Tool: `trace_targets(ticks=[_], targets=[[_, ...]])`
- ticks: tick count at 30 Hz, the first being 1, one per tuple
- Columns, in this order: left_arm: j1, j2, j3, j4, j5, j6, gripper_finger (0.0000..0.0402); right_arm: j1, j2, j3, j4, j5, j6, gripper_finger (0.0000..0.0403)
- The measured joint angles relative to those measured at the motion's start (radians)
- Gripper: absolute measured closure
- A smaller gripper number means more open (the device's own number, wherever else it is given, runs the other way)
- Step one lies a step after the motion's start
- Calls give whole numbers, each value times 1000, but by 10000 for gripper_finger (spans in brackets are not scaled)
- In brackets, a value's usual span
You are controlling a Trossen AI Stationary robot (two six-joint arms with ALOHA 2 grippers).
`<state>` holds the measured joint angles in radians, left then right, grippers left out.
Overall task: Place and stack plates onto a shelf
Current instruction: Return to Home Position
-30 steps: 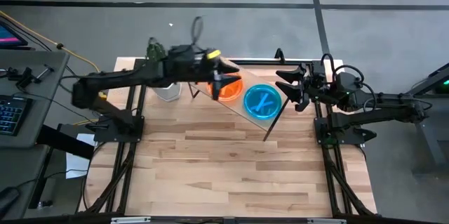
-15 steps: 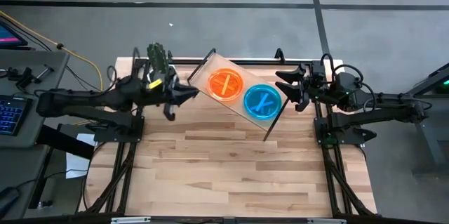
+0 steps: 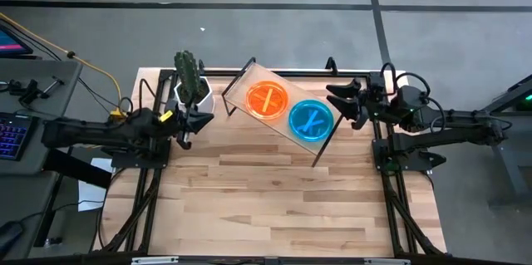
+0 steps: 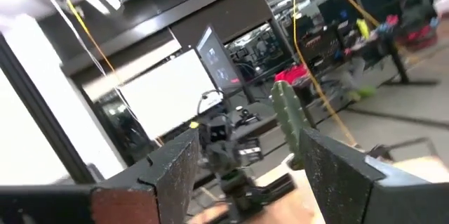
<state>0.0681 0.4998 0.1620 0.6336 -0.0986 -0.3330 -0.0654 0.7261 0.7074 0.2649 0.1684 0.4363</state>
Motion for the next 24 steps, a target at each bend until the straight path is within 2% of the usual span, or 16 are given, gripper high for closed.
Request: trace_targets(ticks=[3, 10, 13, 17, 20, 24], targets=[[0, -57, -54, 6, 0, -15, 401, 0, 0, 0, -2, -1, 83, 169], [0, -168, -152, 9, 0, -24, 401, 0, 0, 0, -22, -42, 90, 169], [1, -201, -151, -60, 1, -21, 401, 0, 0, 0, -40, -42, 94, 169], [1, -220, -150, -61, 8, -6, 401, 0, -1, 0, -85, -74, 151, 172], [1, -220, -150, -77, 3, -5, 401, 0, -15, 0, -185, -147, 193, 198], [1, -219, -150, -104, 3, -5, 401, 1, -56, -3, -366, -231, 182, 278]])
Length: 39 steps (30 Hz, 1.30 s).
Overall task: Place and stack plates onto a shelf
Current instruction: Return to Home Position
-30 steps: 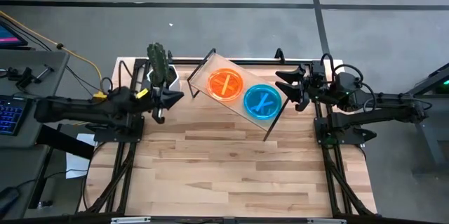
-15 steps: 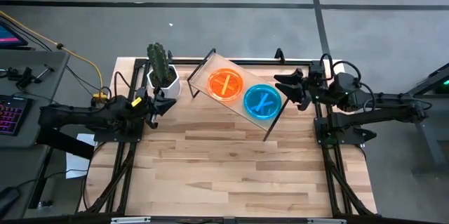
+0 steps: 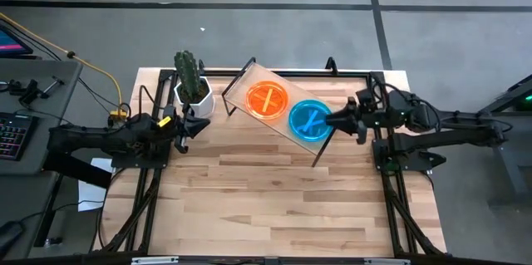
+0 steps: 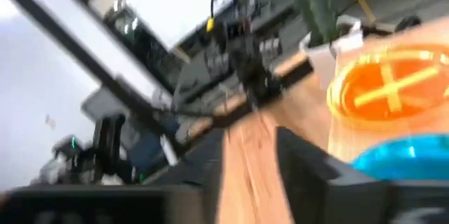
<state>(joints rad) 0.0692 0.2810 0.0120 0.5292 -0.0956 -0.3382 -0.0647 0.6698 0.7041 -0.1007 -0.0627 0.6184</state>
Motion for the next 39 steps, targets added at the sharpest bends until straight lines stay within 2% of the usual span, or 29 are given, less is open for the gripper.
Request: trace_targets(ticks=[3, 5, 9, 13, 19, 30, 39], targets=[[0, 0, 0, -15, 0, 0, 401, 0, -63, -38, -54, -61, -37, 360], [0, 0, 0, -20, 0, 0, 401, 0, -129, -89, -51, -89, -50, 391], [0, 0, 0, -20, -1, 0, 401, 0, -309, -252, 27, -99, -8, 379], [0, 0, 0, -28, -1, 0, 401, 0, -484, -427, 152, -103, 11, 399], [0, 0, 0, -44, -2, 0, 401, 0, -658, -593, 248, -103, -5, 402], [0, 0, 1, -73, -3, 1, 401, 0, -667, -688, 305, -122, -183, 402], [0, 0, 1, -73, -2, 1, 401, 0, -665, -694, 198, -132, -287, 403]])
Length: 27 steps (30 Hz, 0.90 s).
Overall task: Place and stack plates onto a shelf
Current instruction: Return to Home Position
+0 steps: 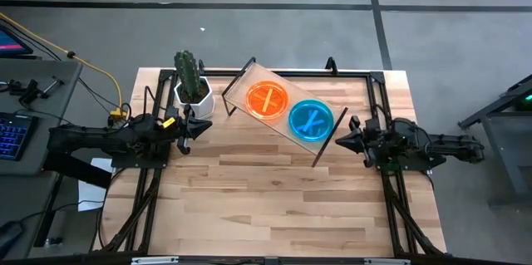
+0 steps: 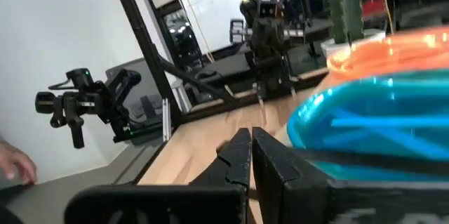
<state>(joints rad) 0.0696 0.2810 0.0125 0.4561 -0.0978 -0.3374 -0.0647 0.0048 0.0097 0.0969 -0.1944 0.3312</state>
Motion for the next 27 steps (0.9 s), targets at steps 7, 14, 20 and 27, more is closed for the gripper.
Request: trace_targets(ticks=[7, 14, 20, 27], targets=[[0, 0, 0, 0, 0, 0, 401, 0, 6, 0, -57, 25, 134, 403], [0, 0, 0, -9, 0, 0, 401, 0, 8, 0, -58, 26, 193, 403], [0, 0, 0, -20, 1, 0, 401, 0, 8, 0, -58, 26, 187, 403], [0, -1, 1, -39, 10, 29, 401, 0, 8, 0, -59, 27, 188, 403]])
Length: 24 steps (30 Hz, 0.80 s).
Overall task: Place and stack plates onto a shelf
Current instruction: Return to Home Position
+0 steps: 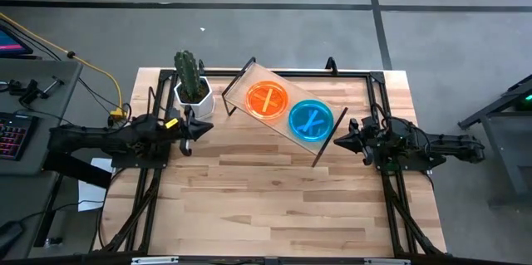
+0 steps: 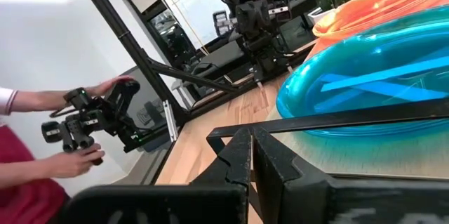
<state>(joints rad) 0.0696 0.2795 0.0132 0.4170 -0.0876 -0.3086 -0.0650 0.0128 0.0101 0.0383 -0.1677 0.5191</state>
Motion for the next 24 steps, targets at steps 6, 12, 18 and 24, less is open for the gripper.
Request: trace_targets(ticks=[6, 12, 18, 24], targets=[[-42, -140, 0, -319, 70, 76, 401, 0, 0, 0, 0, 0, 0, 403], [-46, -279, 1, -393, 124, 301, 401, 0, 0, 0, -1, 1, -1, 403], [-81, -276, -1, -411, 93, 283, 401, 0, 0, 0, -1, 1, 0, 403], [-87, -276, -1, -406, 93, 122, 401, 0, 1, 0, -1, 1, 0, 403]])
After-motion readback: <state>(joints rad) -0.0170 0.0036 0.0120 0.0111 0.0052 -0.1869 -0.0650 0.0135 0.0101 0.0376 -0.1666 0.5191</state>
